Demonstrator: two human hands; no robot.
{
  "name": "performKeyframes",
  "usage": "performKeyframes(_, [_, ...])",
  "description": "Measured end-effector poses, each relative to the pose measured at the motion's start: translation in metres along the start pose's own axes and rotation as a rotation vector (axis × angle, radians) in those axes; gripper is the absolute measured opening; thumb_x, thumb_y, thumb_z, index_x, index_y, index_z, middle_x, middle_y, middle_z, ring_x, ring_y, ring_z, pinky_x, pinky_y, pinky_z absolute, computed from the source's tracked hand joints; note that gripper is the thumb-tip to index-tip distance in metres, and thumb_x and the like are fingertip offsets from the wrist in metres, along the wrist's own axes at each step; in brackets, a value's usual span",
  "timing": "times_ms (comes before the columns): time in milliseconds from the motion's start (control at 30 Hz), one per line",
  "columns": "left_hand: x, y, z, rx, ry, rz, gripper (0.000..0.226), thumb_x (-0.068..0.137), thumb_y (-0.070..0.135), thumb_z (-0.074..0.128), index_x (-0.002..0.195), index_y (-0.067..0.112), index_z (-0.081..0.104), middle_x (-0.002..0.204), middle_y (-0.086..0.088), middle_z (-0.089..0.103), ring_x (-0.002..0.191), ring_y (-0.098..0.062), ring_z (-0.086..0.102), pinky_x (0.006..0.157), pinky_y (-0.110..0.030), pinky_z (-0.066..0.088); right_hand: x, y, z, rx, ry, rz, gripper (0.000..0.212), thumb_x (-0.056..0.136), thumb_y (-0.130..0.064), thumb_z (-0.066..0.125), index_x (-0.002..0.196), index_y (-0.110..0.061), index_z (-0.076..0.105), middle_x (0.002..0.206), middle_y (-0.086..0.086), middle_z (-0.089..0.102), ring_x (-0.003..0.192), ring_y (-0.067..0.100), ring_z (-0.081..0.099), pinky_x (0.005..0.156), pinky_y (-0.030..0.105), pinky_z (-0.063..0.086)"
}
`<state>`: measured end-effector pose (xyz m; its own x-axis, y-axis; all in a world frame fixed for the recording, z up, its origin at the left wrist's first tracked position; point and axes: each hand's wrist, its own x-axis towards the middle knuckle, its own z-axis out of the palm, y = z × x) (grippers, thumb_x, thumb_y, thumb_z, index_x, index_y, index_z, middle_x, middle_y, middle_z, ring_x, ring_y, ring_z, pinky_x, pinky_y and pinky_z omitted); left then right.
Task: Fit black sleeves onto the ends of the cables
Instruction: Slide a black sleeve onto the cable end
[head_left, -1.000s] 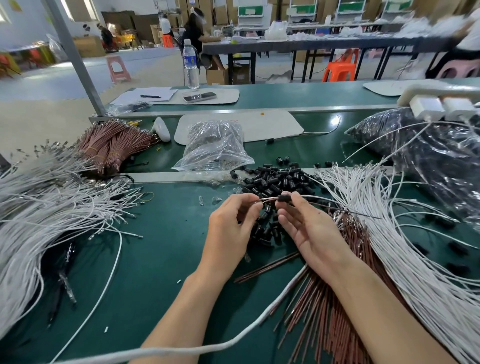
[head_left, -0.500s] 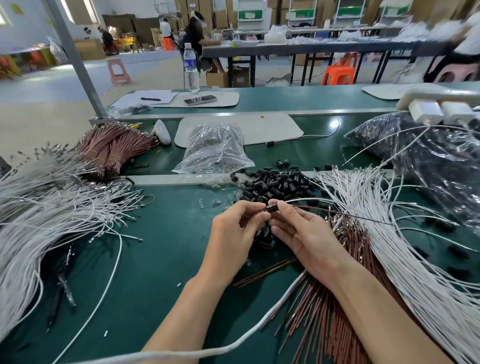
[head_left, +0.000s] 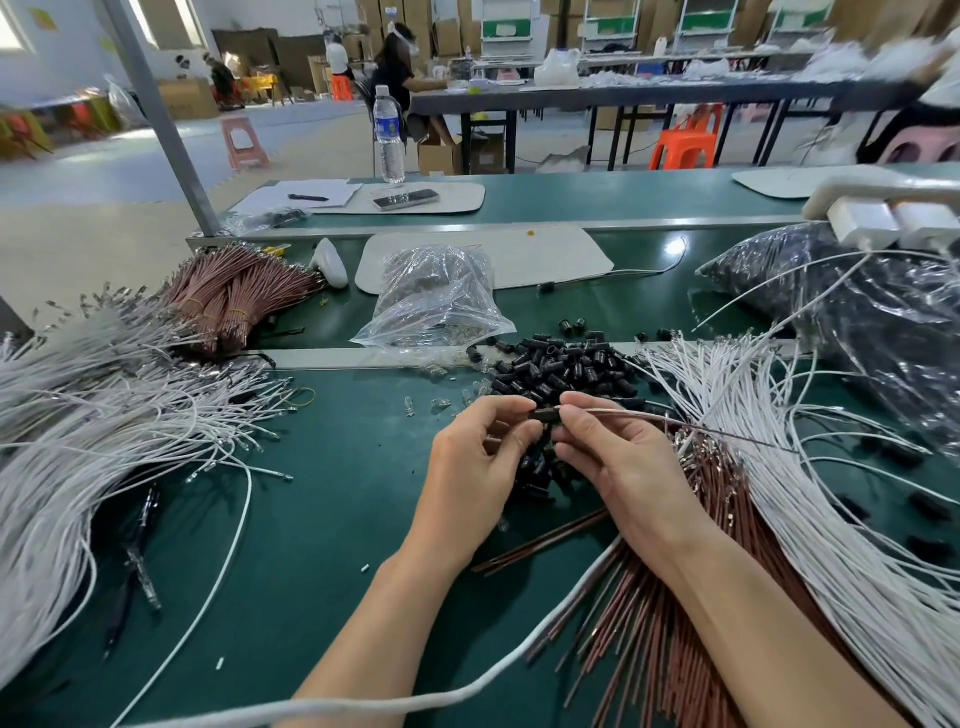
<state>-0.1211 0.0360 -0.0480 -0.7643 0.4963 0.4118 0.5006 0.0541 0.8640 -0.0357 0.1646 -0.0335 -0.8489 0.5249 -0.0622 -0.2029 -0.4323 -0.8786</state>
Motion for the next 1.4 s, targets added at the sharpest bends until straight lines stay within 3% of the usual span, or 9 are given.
performKeyframes(167, [-0.0009,-0.0019,0.0016,0.052,-0.048,0.007,0.016,0.096,0.042,0.065,0.110,0.035,0.065,0.097,0.020,0.070,0.090,-0.006,0.067,0.074,-0.013,0.049,-0.0016,0.0007,0.0005,-0.151,0.046,-0.064,0.011,0.085,-0.016,0.077,0.095,-0.019,0.081,0.095,0.010,0.079,0.092,0.018,0.076,0.072,0.020,0.058])
performKeyframes(267, [-0.0021,-0.0012,0.0022,0.129,-0.093,0.016,0.027,0.095,0.055,0.056,0.112,0.035,0.062,0.096,0.018,0.070,0.093,-0.004,0.067,0.080,-0.026,0.055,-0.0036,0.0014,0.0024,-0.180,0.005,-0.055,0.011,0.084,-0.022,0.075,0.094,-0.023,0.082,0.098,0.009,0.079,0.095,0.020,0.076,0.074,0.020,0.059])
performKeyframes(500, [-0.0047,0.0017,0.0025,0.190,-0.127,-0.021,0.026,0.098,0.063,0.034,0.099,0.040,0.046,0.087,0.009,0.070,0.082,-0.011,0.066,0.072,-0.041,0.054,-0.0041,0.0031,0.0030,-0.183,-0.083,-0.030,0.025,0.086,-0.027,0.067,0.103,-0.011,0.075,0.101,0.009,0.079,0.096,0.020,0.076,0.073,0.019,0.059])
performKeyframes(700, [-0.0052,0.0014,0.0009,0.291,-0.133,-0.037,0.025,0.099,0.056,0.026,0.095,0.037,0.041,0.089,0.020,0.057,0.091,-0.010,0.051,0.071,-0.028,0.036,-0.0053,0.0028,0.0050,-0.091,-0.106,-0.011,0.027,0.088,-0.027,0.063,0.102,-0.007,0.072,0.101,0.013,0.078,0.097,0.023,0.076,0.075,0.020,0.059])
performKeyframes(833, [-0.0033,-0.0004,0.0005,0.261,-0.128,-0.070,0.018,0.102,0.053,0.032,0.095,0.041,0.044,0.086,0.023,0.057,0.091,-0.010,0.051,0.071,-0.025,0.035,-0.0059,0.0021,0.0045,-0.116,-0.102,-0.034,0.029,0.089,-0.028,0.062,0.106,-0.006,0.071,0.102,0.013,0.078,0.099,0.024,0.075,0.077,0.021,0.059])
performKeyframes(1033, [-0.0031,-0.0040,0.0007,0.310,-0.063,-0.084,0.028,0.099,0.062,0.034,0.107,0.039,0.048,0.083,0.022,0.062,0.102,0.022,0.036,0.084,-0.026,0.037,-0.0050,0.0047,0.0035,-0.117,-0.057,-0.062,0.031,0.086,-0.029,0.066,0.107,-0.008,0.072,0.105,0.011,0.078,0.100,0.021,0.075,0.075,0.020,0.059])
performKeyframes(1200, [-0.0017,-0.0027,0.0059,0.462,-0.037,-0.038,0.051,0.098,0.065,0.018,0.106,0.030,0.054,0.095,0.015,0.065,0.092,0.001,0.043,0.098,-0.032,0.034,-0.0046,0.0054,0.0025,-0.104,-0.082,-0.055,0.032,0.087,-0.028,0.064,0.110,-0.006,0.069,0.108,0.010,0.078,0.104,0.022,0.074,0.075,0.020,0.059])
performKeyframes(1300, [0.0007,-0.0018,0.0063,0.490,-0.021,-0.032,0.054,0.099,0.065,0.015,0.094,0.028,0.053,0.088,0.012,0.065,0.091,-0.006,0.055,0.099,-0.032,0.030,-0.0047,0.0052,0.0038,-0.105,-0.097,-0.052,0.032,0.087,-0.027,0.063,0.110,-0.005,0.069,0.108,0.009,0.078,0.104,0.022,0.074,0.075,0.020,0.059])
performKeyframes(1400, [0.0013,-0.0026,0.0052,0.516,-0.009,-0.048,0.057,0.098,0.070,0.012,0.082,0.027,0.047,0.078,0.009,0.061,0.085,-0.011,0.053,0.095,-0.031,0.029,-0.0045,0.0055,0.0051,-0.108,-0.099,-0.050,0.032,0.088,-0.026,0.063,0.111,-0.004,0.068,0.108,0.010,0.078,0.104,0.022,0.074,0.077,0.021,0.059])
